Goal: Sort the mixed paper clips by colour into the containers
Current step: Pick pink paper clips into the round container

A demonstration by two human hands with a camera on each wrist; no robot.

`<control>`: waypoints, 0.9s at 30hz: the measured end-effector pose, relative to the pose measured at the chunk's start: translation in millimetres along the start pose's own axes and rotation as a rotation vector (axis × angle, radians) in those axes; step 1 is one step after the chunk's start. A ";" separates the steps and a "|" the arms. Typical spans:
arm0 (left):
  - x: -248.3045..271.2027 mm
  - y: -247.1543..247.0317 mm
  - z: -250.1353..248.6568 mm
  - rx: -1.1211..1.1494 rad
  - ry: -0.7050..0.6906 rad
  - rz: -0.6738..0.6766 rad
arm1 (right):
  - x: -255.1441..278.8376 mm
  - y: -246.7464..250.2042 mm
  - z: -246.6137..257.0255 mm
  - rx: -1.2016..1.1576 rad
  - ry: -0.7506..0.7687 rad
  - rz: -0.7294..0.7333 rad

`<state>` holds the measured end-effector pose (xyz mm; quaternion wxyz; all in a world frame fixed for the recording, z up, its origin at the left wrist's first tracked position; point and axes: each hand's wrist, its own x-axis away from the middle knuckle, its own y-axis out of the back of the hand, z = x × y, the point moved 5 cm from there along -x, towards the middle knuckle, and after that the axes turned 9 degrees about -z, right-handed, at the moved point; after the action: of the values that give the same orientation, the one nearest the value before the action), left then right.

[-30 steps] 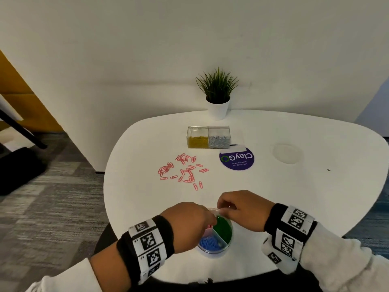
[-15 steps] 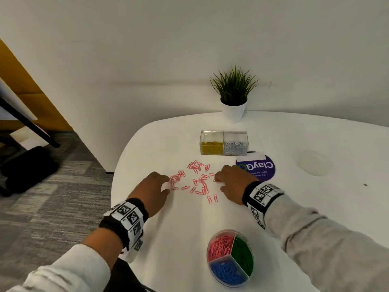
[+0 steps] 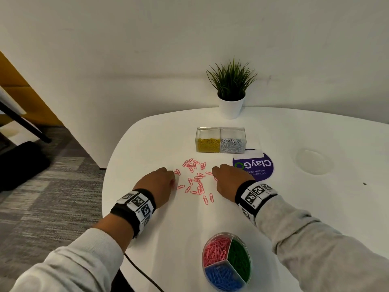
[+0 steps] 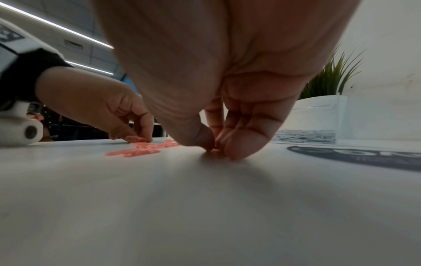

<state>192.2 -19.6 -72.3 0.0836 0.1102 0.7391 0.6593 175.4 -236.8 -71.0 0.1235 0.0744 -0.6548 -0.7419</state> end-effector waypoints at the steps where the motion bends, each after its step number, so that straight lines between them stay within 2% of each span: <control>1: 0.6 0.2 -0.5 -0.011 0.005 -0.005 | -0.3 -0.5 0.1 -0.001 0.002 -0.001; 5: 3.4 8.0 -0.5 -0.026 0.042 -0.031 | -1.6 -1.0 -0.1 -0.001 0.004 -0.026; 8: 9.9 18.4 11.5 0.121 0.183 -0.071 | -1.9 -0.7 -0.1 0.032 -0.005 -0.016; 12: 19.5 23.4 31.1 0.641 0.439 -0.151 | -0.1 2.9 -1.5 0.069 -0.041 -0.009; 15: 32.3 28.5 22.9 1.026 0.554 -0.081 | 3.7 6.8 -0.4 0.045 -0.055 0.013; 17: 44.2 35.4 2.6 1.110 0.493 0.012 | 7.8 11.4 -0.5 -0.014 -0.063 0.005; 21: 75.1 44.9 -52.7 0.880 0.131 0.132 | 26.8 31.1 -2.3 -0.190 -0.068 -0.113; 24: 103.2 47.2 -92.4 0.661 -0.131 0.134 | 55.7 45.7 6.9 -0.303 0.043 -0.171; 27: 121.5 46.4 -117.8 0.354 -0.344 0.087 | 87.3 56.3 16.2 -0.384 0.142 -0.150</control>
<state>46.1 -94.1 -9.8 0.1591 0.2654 0.8126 0.4939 92.1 -252.1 -8.6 0.1257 0.1503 -0.4838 -0.8530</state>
